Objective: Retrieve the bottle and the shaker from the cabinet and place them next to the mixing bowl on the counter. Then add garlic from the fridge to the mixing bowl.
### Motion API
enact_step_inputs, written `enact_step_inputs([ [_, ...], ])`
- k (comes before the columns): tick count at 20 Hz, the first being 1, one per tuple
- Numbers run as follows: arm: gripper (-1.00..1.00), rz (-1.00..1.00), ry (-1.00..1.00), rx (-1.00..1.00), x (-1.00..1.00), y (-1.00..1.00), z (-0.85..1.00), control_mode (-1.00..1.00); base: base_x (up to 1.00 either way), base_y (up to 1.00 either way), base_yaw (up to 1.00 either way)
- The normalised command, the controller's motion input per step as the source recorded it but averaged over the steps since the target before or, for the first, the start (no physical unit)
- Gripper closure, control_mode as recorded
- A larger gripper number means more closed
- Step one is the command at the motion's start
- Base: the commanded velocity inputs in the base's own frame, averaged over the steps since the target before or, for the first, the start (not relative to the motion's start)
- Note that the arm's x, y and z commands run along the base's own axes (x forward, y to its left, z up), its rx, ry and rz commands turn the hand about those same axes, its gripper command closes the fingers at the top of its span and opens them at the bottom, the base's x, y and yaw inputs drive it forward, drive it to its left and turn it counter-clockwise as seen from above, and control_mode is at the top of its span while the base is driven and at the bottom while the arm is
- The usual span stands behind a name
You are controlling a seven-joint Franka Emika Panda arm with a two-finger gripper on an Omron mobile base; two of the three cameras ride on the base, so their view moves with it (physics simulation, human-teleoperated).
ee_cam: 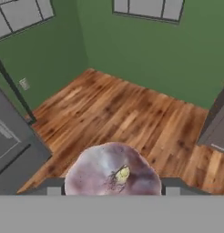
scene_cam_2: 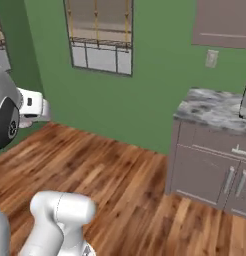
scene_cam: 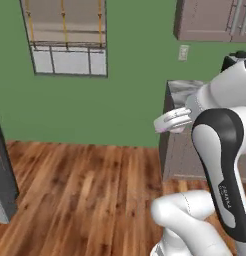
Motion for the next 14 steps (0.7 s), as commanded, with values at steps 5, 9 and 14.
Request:
enact_step_inputs([
  [5,1.0,0.0,0.0,0.0,0.0,0.0,0.0,1.0,0.12,-0.15,-0.85],
  [9,1.0,0.0,0.0,0.0,0.0,0.0,0.0,1.0,0.59,-0.67,-0.57],
  [14,1.0,0.0,0.0,0.0,0.0,0.0,0.0,1.0,0.88,-1.0,-0.28],
])
